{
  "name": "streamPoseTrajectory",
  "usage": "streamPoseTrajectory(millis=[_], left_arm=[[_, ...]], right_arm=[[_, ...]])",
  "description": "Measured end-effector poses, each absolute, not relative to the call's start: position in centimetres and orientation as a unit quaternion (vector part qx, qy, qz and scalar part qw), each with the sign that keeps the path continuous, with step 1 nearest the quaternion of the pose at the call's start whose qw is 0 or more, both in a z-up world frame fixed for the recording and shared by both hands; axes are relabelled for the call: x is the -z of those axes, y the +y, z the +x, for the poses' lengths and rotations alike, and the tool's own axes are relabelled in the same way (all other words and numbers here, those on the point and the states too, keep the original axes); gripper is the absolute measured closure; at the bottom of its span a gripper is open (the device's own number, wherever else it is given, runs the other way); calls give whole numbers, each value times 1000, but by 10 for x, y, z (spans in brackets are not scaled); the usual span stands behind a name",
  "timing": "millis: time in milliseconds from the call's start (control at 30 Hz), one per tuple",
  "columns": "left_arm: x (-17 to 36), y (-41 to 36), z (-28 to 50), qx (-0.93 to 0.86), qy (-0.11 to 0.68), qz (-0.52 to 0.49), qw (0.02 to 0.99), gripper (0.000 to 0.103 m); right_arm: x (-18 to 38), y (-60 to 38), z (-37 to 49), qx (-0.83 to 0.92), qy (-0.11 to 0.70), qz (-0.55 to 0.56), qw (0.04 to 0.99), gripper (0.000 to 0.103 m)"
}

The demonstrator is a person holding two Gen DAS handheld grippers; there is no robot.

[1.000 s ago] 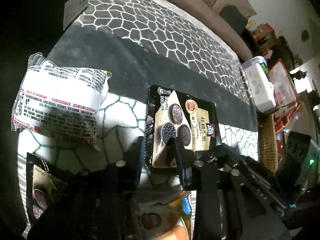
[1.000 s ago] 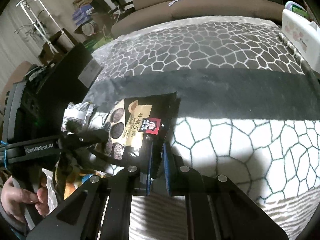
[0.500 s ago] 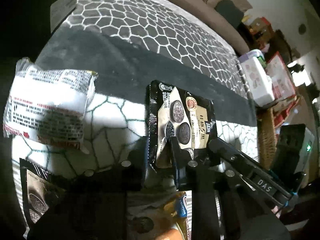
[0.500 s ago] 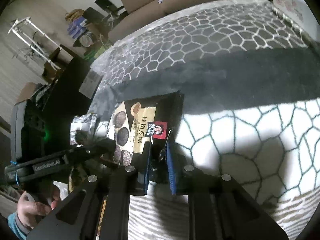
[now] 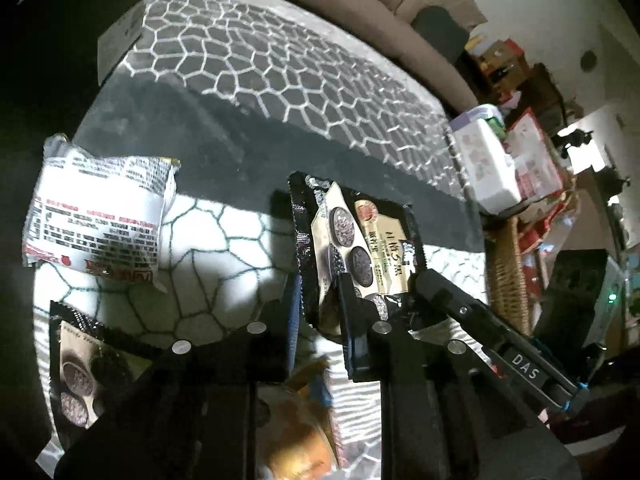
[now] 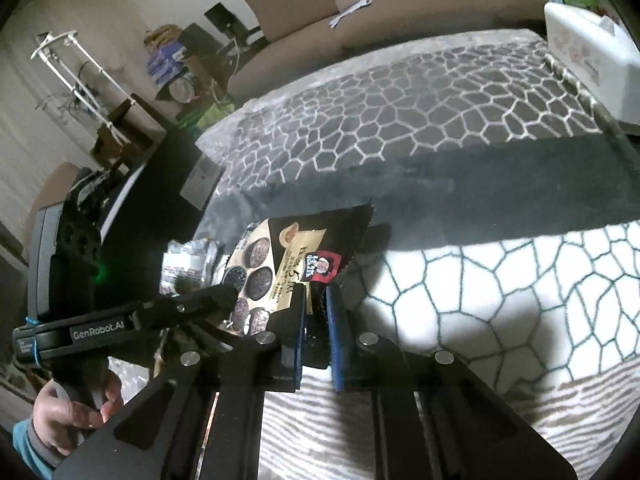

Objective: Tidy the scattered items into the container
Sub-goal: 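Lift the black cookie pack off the table with the right tool, then carry the cookie pack over the box and lower it onto the Le-mond pack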

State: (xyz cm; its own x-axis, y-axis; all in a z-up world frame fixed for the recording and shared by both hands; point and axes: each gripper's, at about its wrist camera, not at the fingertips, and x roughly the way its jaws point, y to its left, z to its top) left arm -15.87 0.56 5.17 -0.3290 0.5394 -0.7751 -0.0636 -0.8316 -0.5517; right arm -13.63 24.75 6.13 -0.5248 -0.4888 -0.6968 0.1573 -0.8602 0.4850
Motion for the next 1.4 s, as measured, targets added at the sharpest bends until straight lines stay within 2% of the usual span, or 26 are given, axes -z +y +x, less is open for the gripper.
streamPoseTrajectory(millis=[367, 533, 700, 833, 1000, 1233, 1400], left_arm=[[-156, -49, -147, -826, -205, -489, 192, 86], [-202, -117, -152, -845, -211, -461, 168, 86], [-223, -179, -171, -859, -207, -445, 143, 86], [-211, -222, -200, -859, -209, -448, 134, 86], [-170, -251, -239, -849, -215, -465, 129, 86], [-109, -256, -283, -833, -204, -500, 120, 86], [-90, -247, -302, -825, -179, -523, 120, 86]], right_arm=[[-154, 190, -132, 872, -166, 402, 225, 94], [-199, 123, -155, 877, -148, 380, 255, 94], [-214, 57, -190, 873, -143, 376, 277, 94], [-202, 16, -223, 863, -152, 383, 291, 94], [-172, -20, -264, 856, -144, 404, 288, 94], [-123, -47, -306, 852, -95, 441, 266, 94], [-113, -57, -315, 856, -48, 445, 259, 95]])
